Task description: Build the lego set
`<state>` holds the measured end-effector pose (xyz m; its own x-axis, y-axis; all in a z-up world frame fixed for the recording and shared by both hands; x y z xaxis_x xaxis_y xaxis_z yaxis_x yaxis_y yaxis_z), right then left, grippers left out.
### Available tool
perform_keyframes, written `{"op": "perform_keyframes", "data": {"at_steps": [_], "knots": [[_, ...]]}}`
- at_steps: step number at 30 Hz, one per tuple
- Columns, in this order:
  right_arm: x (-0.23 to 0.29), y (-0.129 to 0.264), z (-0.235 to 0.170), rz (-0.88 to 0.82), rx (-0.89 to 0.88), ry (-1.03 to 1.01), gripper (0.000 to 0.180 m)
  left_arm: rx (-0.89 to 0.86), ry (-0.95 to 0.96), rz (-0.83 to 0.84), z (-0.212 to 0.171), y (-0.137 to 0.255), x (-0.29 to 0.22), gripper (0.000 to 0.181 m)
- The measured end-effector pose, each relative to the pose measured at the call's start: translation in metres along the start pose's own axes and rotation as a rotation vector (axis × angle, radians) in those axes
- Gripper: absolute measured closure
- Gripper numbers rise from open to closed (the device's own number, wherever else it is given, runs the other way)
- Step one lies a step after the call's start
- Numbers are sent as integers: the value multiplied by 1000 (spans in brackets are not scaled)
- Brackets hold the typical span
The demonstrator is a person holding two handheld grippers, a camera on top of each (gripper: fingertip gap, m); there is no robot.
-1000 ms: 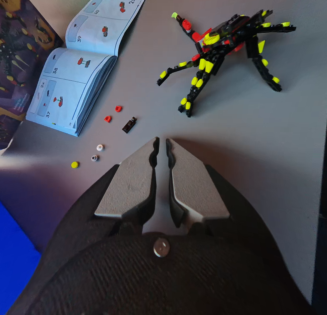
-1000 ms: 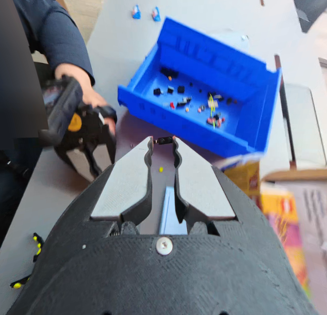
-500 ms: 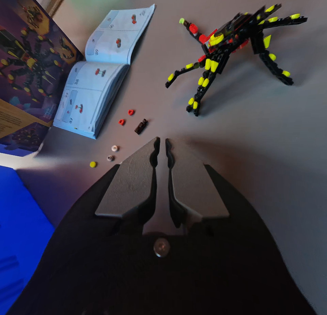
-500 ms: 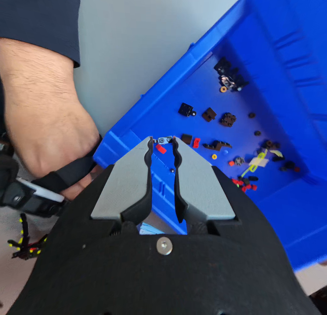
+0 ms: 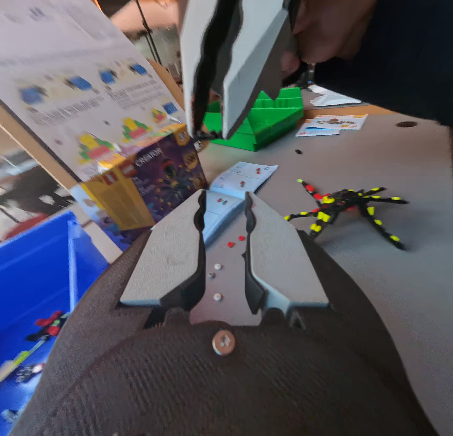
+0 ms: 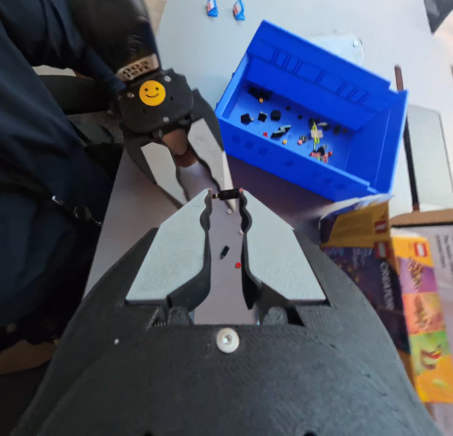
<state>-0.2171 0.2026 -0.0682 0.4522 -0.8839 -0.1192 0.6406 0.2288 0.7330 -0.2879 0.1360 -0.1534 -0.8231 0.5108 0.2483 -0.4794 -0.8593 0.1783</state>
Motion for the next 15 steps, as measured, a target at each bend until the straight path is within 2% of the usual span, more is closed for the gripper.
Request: {"op": "perform_keyframes", "data": {"at_steps": [1,9,15], "knots": [[3,-1,-7,10,8,-41,160,-24,-46,18,1,1,-2,156],[19,-13,-32,102,-5,-144,160,-139,-330,65,10,7,-22,159],[20,-21,-36,205,-66,-201,161,-129,-481,111,6,4,-31,172]]}}
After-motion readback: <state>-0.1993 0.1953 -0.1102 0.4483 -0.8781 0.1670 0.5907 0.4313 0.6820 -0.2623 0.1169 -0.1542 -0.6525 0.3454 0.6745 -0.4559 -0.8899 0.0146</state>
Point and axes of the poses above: each gripper's, where its closed fingertips meet, y back along the fingers, z out of its top, x = y × z across the jaws, the point moved 7 cm from there along y, back along the fingers, and after that the axes turned 5 degrees about x, right-handed, at the moved point
